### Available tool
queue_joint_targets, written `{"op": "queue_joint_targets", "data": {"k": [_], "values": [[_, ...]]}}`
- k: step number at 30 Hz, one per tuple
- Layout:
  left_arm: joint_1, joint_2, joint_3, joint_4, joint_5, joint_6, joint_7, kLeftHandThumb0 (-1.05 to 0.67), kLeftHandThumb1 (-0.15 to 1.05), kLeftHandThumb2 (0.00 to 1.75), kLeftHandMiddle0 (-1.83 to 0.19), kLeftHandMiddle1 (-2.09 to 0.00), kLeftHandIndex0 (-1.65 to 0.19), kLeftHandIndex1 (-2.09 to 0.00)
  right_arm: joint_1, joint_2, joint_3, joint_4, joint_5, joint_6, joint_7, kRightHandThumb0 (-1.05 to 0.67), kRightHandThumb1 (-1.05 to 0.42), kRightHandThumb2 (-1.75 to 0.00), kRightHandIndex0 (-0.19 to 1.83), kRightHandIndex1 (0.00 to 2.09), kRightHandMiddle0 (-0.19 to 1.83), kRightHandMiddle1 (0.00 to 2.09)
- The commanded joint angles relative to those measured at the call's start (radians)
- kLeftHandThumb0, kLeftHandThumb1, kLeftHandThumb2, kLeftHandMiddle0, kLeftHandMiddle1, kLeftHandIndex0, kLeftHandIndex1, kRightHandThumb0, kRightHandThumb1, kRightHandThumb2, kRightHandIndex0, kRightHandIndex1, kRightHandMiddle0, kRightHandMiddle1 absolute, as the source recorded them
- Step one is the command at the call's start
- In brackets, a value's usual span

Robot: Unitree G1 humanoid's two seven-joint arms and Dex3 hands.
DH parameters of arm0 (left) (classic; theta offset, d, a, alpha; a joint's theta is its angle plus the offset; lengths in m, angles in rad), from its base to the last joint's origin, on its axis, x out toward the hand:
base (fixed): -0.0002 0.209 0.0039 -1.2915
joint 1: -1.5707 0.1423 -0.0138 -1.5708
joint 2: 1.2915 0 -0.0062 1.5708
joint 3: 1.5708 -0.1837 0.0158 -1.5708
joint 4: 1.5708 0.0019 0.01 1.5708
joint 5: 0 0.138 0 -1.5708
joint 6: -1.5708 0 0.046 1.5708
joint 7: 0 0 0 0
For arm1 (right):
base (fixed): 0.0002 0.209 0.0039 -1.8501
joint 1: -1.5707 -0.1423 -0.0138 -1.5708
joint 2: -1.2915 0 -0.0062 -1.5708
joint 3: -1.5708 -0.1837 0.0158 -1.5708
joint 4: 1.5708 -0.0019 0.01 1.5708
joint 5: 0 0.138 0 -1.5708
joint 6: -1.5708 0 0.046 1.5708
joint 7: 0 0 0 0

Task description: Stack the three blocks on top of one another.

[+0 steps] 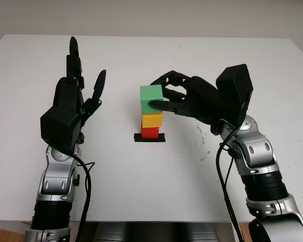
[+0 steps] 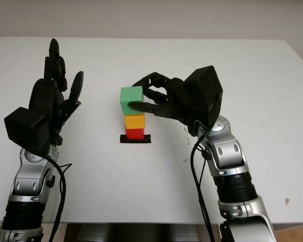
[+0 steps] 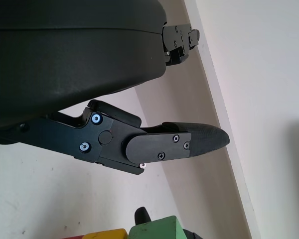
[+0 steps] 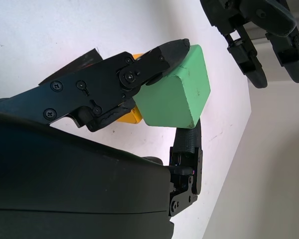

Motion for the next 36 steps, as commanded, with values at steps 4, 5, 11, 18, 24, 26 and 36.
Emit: {"op": "queue_joint_targets", "data": {"k": [4,5,11,18,24,26,36], "values": [[-0.005,0.006,0.003,-0.018,-0.006,0.003,-0.009,-0.7,1.05,0.46,0.16,-0.05,0.16,-0.05,0.007,0.004,-0.008,0.005,-0.004,-0.022,0.0,-0.47,-0.93,-0.05,0.27,0.06,0.32,1.65],[-0.005,0.006,0.003,-0.019,-0.006,0.004,-0.009,-0.7,1.05,0.46,0.16,-0.05,0.16,-0.05,0.007,0.005,-0.008,0.007,-0.005,-0.024,-0.002,-0.47,-0.93,-0.05,0.28,0.06,0.32,1.65],[-0.004,0.011,0.004,-0.016,0.005,0.004,-0.004,-0.71,1.05,0.46,0.15,-0.06,0.15,-0.05,0.007,0.009,-0.008,0.022,-0.012,-0.044,-0.006,-0.47,-0.93,-0.05,0.28,0.06,0.32,1.66],[-0.005,0.012,0.01,-0.012,-0.001,-0.011,-0.006,-0.7,1.05,0.46,0.14,-0.06,0.15,-0.06,0.011,0.008,-0.006,0.025,-0.022,-0.039,-0.009,-0.48,-0.93,-0.05,0.27,0.06,0.33,1.64],[-0.004,0.016,0.01,-0.018,-0.001,-0.002,-0.012,-0.7,1.05,0.46,0.15,-0.05,0.15,-0.05,0.015,-0.001,0.005,0.026,-0.037,-0.041,0.0,-0.5,-0.93,-0.05,0.27,0.05,0.33,1.62],[-0.003,0.015,0.011,-0.02,-0.003,0.001,-0.013,-0.7,1.05,0.46,0.14,-0.05,0.15,-0.06,0.017,-0.003,0.007,0.028,-0.04,-0.046,0.008,-0.5,-0.93,-0.05,0.26,0.05,0.33,1.62],[-0.004,0.016,0.009,-0.018,0.003,-0.008,-0.013,-0.69,1.05,0.46,0.15,-0.05,0.15,-0.05,0.025,-0.012,0.017,0.024,-0.068,-0.062,0.035,-0.5,-0.93,-0.05,0.26,0.05,0.33,1.6]]}}
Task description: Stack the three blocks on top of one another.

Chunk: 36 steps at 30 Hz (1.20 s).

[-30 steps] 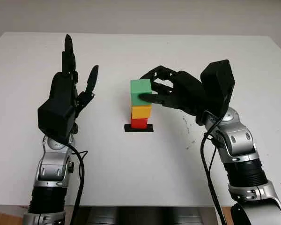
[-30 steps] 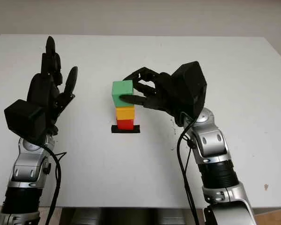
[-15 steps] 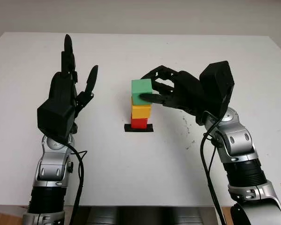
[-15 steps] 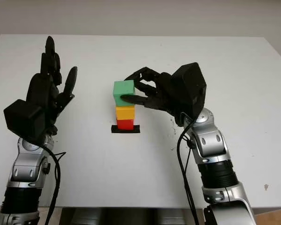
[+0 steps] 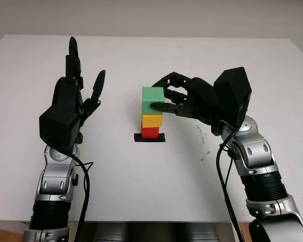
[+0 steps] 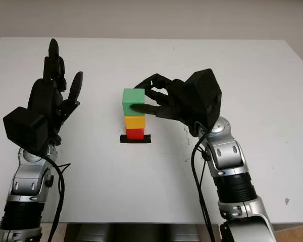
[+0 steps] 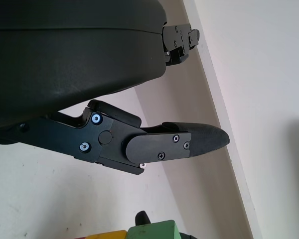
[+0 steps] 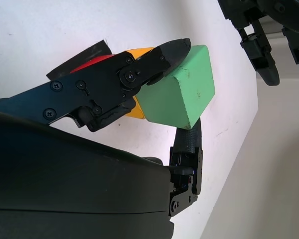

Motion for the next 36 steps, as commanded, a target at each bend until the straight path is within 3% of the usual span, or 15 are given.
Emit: {"op": "queue_joint_targets", "data": {"k": [1,5,8,16,20,25,34,36], "values": [[-0.005,0.008,0.002,-0.018,0.0,-0.007,-0.002,-0.69,1.05,0.46,0.16,-0.05,0.16,-0.05,0.019,-0.011,0.012,0.0,-0.006,-0.011,0.008,-0.5,-0.93,-0.05,0.26,0.05,0.33,1.6],[-0.004,0.007,0.003,-0.019,-0.002,-0.004,-0.003,-0.7,1.05,0.46,0.16,-0.05,0.16,-0.05,0.016,-0.007,0.004,0.0,-0.001,0.008,0.014,-0.5,-0.93,-0.05,0.25,0.05,0.31,1.57],[-0.005,0.007,0.001,-0.024,0.002,0.005,0.0,-0.69,1.05,0.46,0.15,-0.05,0.16,-0.05,0.011,-0.011,0.0,0.0,0.005,0.033,0.021,-0.54,-0.93,-0.05,0.2,0.03,0.15,1.42],[-0.005,0.008,0.002,-0.025,-0.005,0.011,-0.009,-0.71,1.05,0.47,0.16,-0.05,0.16,-0.05,0.013,-0.027,-0.012,-0.01,0.015,0.035,0.054,-0.66,-0.91,-0.05,0.05,0.03,-0.05,0.89],[-0.009,0.005,0.003,-0.026,-0.005,0.019,-0.007,-0.71,1.05,0.46,0.16,-0.05,0.16,-0.05,0.028,-0.028,-0.022,-0.013,0.031,-0.015,0.072,-0.75,-0.89,-0.05,-0.1,0.02,-0.12,0.45],[-0.008,0.006,0.002,-0.025,-0.007,0.014,-0.008,-0.7,1.05,0.46,0.17,-0.05,0.16,-0.05,0.047,-0.035,-0.02,-0.019,0.039,-0.094,0.098,-0.79,-0.88,-0.05,-0.19,0.0,-0.19,0.06],[-0.002,0.005,0.001,-0.026,0.005,0.012,0.0,-0.69,1.05,0.46,0.15,-0.06,0.16,-0.05,0.08,-0.055,-0.097,-0.022,0.106,-0.341,0.158,-0.93,-0.95,-0.08,-0.19,0.0,-0.19,0.0],[-0.003,0.003,0.004,-0.02,-0.009,0.011,-0.008,-0.69,1.05,0.46,0.17,-0.05,0.17,-0.05,0.083,-0.049,-0.124,-0.053,0.11,-0.353,0.114,-0.93,-1.03,-0.4,-0.19,0.0,-0.19,0.0]]}}
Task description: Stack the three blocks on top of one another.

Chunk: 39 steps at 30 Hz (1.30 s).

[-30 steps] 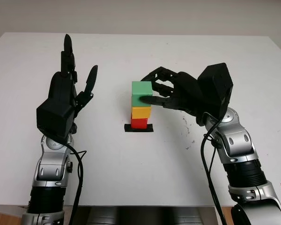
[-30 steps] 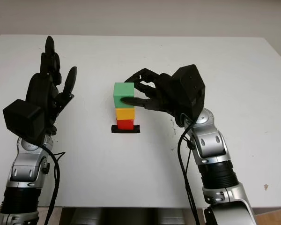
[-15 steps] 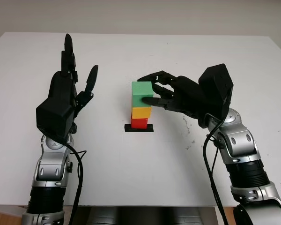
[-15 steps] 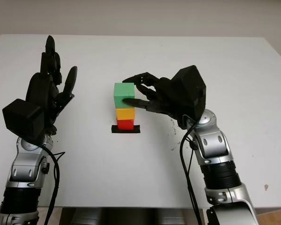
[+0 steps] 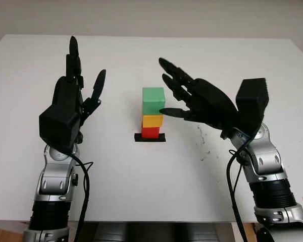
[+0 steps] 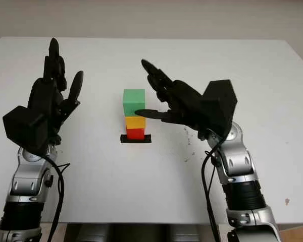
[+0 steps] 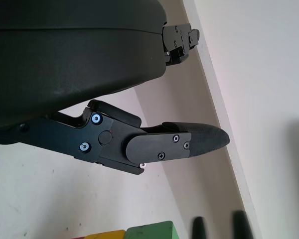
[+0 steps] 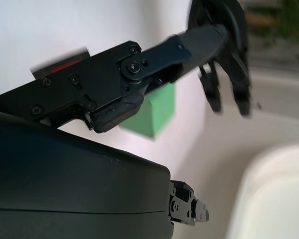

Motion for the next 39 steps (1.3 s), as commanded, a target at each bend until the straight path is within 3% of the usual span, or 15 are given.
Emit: {"op": "queue_joint_targets", "data": {"k": [1,7,17,27,39], "values": [[-0.004,0.0,0.007,-0.001,-0.013,-0.011,-0.005,-0.69,1.05,0.46,0.17,-0.05,0.17,-0.05,0.007,-0.003,-0.03,-0.044,0.006,-0.011,-0.033,-0.92,-1.04,-0.48,-0.19,0.0,-0.19,0.0],[-0.001,-0.009,0.007,0.004,-0.026,-0.008,0.002,-0.7,1.05,0.44,0.17,-0.05,0.17,-0.05,0.001,0.061,-0.101,-0.047,0.059,0.011,-0.171,-0.91,-1.05,-0.64,-0.19,0.0,-0.19,0.0],[0.023,-0.001,0.002,0.022,-0.028,-0.033,-0.018,-0.68,1.05,0.46,0.16,-0.05,0.17,-0.05,0.037,0.099,-0.151,-0.006,0.1,0.169,-0.323,-0.8,-1.05,-0.68,-0.19,0.0,-0.19,0.0],[0.04,-0.019,-0.014,0.009,-0.014,-0.014,-0.014,-0.68,1.05,0.47,0.15,-0.06,0.16,-0.06,0.07,0.117,-0.101,0.027,0.064,0.196,-0.338,-0.74,-1.05,-0.71,-0.19,0.0,-0.19,0.0],[0.061,-0.037,-0.024,0.015,-0.012,-0.059,-0.005,-0.67,1.05,0.49,0.14,-0.06,0.16,-0.06,0.072,0.123,-0.091,0.028,0.046,0.174,-0.339,-0.72,-1.05,-0.7,-0.19,0.0,-0.19,0.0]]}}
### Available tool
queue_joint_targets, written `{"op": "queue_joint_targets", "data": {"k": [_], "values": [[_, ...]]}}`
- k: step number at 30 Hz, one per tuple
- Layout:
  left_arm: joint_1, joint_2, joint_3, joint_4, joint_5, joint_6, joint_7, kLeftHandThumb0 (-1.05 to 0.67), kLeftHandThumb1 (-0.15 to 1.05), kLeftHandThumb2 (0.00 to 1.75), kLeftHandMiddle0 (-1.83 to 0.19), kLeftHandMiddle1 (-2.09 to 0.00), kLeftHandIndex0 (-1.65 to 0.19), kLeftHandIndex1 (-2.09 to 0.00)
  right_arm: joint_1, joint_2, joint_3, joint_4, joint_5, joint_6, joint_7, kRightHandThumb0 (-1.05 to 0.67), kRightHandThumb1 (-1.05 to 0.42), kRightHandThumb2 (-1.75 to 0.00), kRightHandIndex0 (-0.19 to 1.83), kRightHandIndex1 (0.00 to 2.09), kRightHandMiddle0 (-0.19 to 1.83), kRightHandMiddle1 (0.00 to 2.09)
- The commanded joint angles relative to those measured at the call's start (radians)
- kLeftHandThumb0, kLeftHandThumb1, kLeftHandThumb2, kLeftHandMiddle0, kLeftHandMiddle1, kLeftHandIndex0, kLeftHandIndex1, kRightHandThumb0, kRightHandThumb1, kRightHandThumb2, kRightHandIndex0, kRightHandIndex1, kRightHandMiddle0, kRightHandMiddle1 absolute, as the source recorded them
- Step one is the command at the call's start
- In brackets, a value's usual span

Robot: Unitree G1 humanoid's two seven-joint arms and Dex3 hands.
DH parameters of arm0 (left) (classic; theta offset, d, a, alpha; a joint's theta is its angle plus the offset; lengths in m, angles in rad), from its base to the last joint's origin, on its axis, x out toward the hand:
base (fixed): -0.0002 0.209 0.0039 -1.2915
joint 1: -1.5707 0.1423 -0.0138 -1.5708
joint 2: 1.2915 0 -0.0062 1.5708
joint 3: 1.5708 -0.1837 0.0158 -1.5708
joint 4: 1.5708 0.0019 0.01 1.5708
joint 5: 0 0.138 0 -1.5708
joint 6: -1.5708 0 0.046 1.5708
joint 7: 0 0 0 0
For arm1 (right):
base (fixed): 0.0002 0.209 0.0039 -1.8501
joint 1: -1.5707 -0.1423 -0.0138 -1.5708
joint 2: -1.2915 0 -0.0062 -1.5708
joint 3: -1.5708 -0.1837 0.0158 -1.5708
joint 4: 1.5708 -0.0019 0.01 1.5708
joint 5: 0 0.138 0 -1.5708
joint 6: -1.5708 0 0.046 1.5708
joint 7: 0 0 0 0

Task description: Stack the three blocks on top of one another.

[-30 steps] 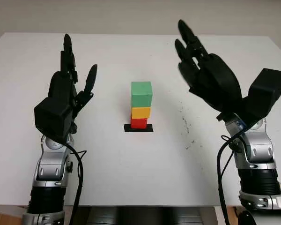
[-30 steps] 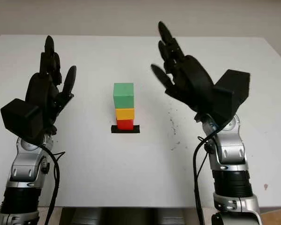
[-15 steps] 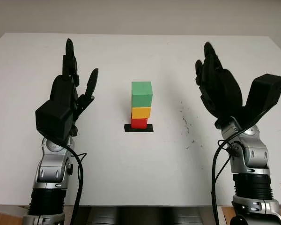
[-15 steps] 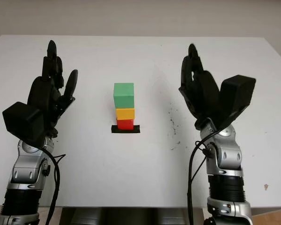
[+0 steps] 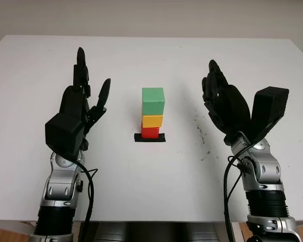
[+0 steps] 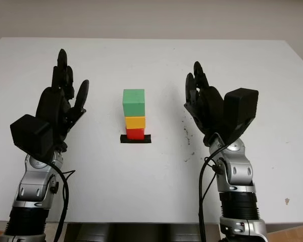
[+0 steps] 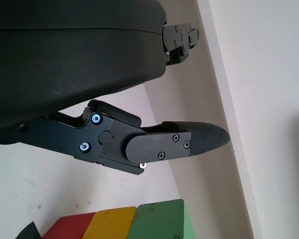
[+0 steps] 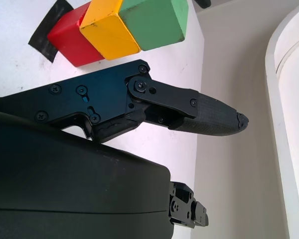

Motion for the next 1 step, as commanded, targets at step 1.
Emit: {"op": "queue_joint_targets", "data": {"k": [1], "values": [[0.013,-0.002,-0.001,-0.008,0.002,-0.013,0.003,-0.66,1.05,0.49,0.14,-0.06,0.16,-0.06,0.004,0.001,0.003,-0.008,-0.005,-0.022,0.004,-0.73,-1.05,-0.7,-0.19,0.0,-0.19,0.0]]}}
